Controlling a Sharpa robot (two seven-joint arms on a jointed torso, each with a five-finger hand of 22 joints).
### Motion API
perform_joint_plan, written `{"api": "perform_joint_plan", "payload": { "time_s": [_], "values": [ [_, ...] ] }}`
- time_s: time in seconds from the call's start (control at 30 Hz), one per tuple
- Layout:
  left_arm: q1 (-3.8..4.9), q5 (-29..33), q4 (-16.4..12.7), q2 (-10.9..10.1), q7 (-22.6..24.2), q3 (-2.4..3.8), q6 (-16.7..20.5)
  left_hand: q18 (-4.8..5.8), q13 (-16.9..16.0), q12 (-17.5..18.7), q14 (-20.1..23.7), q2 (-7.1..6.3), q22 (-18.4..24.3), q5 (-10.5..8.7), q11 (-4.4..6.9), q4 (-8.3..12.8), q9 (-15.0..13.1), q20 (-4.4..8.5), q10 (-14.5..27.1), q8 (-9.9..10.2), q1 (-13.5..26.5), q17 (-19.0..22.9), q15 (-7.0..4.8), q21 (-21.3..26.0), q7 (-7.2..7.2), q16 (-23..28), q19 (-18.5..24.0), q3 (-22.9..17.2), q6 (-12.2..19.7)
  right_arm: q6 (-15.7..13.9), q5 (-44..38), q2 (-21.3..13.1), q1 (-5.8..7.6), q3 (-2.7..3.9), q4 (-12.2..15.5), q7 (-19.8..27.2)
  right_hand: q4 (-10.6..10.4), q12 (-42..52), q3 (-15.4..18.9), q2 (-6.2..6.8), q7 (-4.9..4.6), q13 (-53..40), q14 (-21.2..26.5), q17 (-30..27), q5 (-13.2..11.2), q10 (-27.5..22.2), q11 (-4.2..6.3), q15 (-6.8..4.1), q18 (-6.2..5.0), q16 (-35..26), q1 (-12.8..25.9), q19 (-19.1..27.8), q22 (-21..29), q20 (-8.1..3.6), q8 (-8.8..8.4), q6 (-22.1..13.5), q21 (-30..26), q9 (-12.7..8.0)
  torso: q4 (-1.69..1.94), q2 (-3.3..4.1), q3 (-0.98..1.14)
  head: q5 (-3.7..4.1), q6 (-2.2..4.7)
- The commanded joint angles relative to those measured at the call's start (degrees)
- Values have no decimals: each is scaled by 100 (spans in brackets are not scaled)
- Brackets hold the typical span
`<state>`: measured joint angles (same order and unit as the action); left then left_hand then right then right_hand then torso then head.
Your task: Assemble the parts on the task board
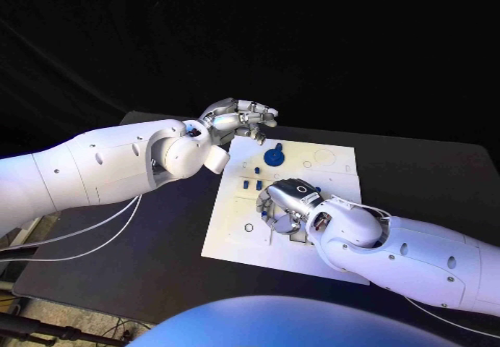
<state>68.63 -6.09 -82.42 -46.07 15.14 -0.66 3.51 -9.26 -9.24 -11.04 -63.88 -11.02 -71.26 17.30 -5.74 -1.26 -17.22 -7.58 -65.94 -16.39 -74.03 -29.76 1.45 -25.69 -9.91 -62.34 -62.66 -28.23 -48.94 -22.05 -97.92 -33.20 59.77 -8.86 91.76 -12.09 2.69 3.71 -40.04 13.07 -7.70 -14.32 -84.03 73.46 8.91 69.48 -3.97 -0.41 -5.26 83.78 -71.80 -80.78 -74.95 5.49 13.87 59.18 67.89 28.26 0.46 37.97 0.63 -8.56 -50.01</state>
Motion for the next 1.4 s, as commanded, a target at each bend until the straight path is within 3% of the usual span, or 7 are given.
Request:
{"api": "perform_joint_plan", "payload": {
  "time_s": [0.03, 0.57, 0.83, 0.87, 0.9, 1.1, 1.4],
  "values": [
    [8, -9, -6, 6, 3, 4, -104, -105, -7, -19, 27, 2, 9, 22, -5, 20, -6, 3, 49, -25, -36, 10, 15, 35, 3, 22, -51, 25, 32, 134, -22, -5, -20, -16, 7, 67, 4, -28, 72, 109, -55, 88, -249, -60, 15, -270, -98, 70, 17, 0, 62, 62, -478, 41, -84, -130, -121, -45, -3, -1, 3, 0, 1],
    [8, -9, 17, -2, -11, 3, -129, -104, -9, -23, 28, 11, 13, 22, -4, 19, -10, 2, 53, -37, -36, 12, 16, 41, 5, 24, -52, 25, 29, -403, -17, -404, 18, 3, 333, 163, 67, -6, 260, 227, -180, 301, -192, -244, 162, -799, -232, 181, -37, -74, 80, 150, -341, 157, -262, -326, -413, -189, -11, -2, 9, 12, 1],
    [7, -10, 22, -31, -23, 2, -162, -104, -10, -26, 30, 17, 16, 21, -5, 20, -15, 1, 61, -49, -38, 16, 17, 48, 6, 25, -54, 27, 28, -43, 319, -1098, 439, 84, 716, -1, 62, 19, 359, 223, -163, 330, -176, -306, 108, -821, -226, 184, -47, -100, 92, 162, -319, 164, -268, -305, -458, -212, -24, -8, 3, 80, 1],
    [7, -10, 23, -36, -24, 2, -164, -104, -10, -26, 30, 17, 16, 21, -5, 20, -15, 1, 61, -49, -38, 16, 17, 48, 6, 25, -54, 27, 28, 72, 367, -1171, 512, 90, 715, -36, 42, 13, 517, 203, -159, 370, -163, -362, -66, -925, -217, 187, -68, -125, 103, 211, -266, 170, -326, -382, -577, -259, -29, -9, 3, 91, 1],
    [7, -10, 25, -40, -25, 2, -166, -104, -10, -26, 30, 17, 16, 21, -5, 20, -15, 1, 61, -49, -38, 16, 17, 48, 6, 25, -54, 27, 28, 181, 409, -1240, 579, 94, 706, -67, -17, 81, 1155, 90, -131, 449, -125, -514, -265, -1084, -229, 188, -102, -192, -40, 286, -172, 178, -420, -487, -779, -379, -33, -12, 2, 94, 1],
    [6, -10, 33, -43, -30, 0, -182, -104, -11, -28, 31, 20, 18, 21, -6, 19, -17, 1, 64, -55, -35, 17, 17, 52, 6, 26, -55, 30, 26, 590, 529, -1480, 775, 106, 574, -148, -473, 233, 2496, -160, -74, 601, -87, -654, -250, -1289, -268, 219, -117, -241, -531, 304, -106, 205, -513, -507, -942, -654, -38, -19, 2, 122, 22],
    [6, -10, 39, -45, -41, -2, -198, -104, -11, -28, 31, 20, 18, 21, -6, 19, -17, 1, 64, -55, -35, 17, 17, 52, 6, 26, -55, 30, 26, 891, 479, -1449, 821, 104, 337, -178, -603, 318, 2583, -228, -74, 633, -114, -594, -221, -1261, -254, 207, -104, -208, -746, 258, -136, 200, -523, -495, -882, -730, -29, -13, -1, 132, 37]
  ]
}}
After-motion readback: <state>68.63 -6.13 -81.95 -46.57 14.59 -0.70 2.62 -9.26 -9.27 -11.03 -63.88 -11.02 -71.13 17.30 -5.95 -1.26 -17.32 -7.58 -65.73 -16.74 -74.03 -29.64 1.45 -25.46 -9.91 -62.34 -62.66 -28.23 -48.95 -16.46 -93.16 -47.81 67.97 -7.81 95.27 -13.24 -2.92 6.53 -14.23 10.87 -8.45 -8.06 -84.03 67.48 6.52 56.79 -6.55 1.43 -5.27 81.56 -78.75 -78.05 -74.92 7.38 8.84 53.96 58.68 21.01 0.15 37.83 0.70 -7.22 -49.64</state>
